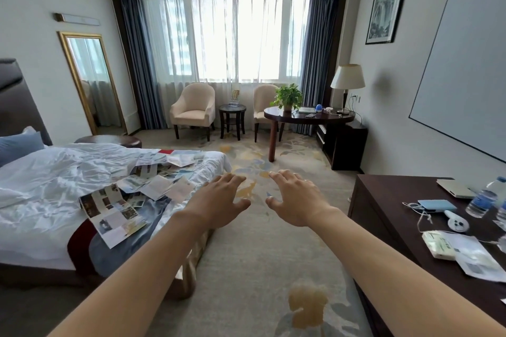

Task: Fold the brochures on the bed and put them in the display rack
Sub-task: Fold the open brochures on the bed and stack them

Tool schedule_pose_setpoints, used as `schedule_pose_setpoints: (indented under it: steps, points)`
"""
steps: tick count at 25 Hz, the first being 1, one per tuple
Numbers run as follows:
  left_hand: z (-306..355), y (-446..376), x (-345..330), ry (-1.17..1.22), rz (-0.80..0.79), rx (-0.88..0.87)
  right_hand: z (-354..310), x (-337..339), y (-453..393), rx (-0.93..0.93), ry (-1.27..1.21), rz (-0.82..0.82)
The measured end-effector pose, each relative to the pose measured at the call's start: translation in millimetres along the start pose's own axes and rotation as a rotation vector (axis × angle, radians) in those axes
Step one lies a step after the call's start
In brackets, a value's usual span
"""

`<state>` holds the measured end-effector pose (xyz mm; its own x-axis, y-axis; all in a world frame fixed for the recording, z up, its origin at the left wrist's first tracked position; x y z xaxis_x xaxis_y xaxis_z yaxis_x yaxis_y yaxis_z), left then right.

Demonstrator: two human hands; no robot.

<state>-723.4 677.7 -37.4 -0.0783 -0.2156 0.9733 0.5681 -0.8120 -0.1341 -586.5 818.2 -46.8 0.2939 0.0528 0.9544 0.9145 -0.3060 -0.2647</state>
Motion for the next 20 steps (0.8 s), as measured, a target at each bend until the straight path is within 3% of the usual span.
schedule_pose_setpoints:
  steps: [12, 20]
  points:
    - [-63.1, -232.7, 8.8, 0.021, 0.036, -0.058, 87.6, -24.4, -210.7, -0.039, 0.025, 0.034]
    - [-87.0, -407.2, -25.3, 0.038, 0.002, -0.016, 192.2, -62.2, -368.7, -0.006, 0.022, 0.013]
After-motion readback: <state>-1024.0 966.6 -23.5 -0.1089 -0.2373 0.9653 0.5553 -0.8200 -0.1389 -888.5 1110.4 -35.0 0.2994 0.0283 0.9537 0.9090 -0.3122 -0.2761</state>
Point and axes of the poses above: each hand's wrist, its own y-axis away from the middle knuckle, its own x-axis out of the back of the hand, z = x × y, the point moved 3 cm from there along -y, towards the middle knuckle, and after that the axes turned 12 degrees about x, right-handed, at the moved point
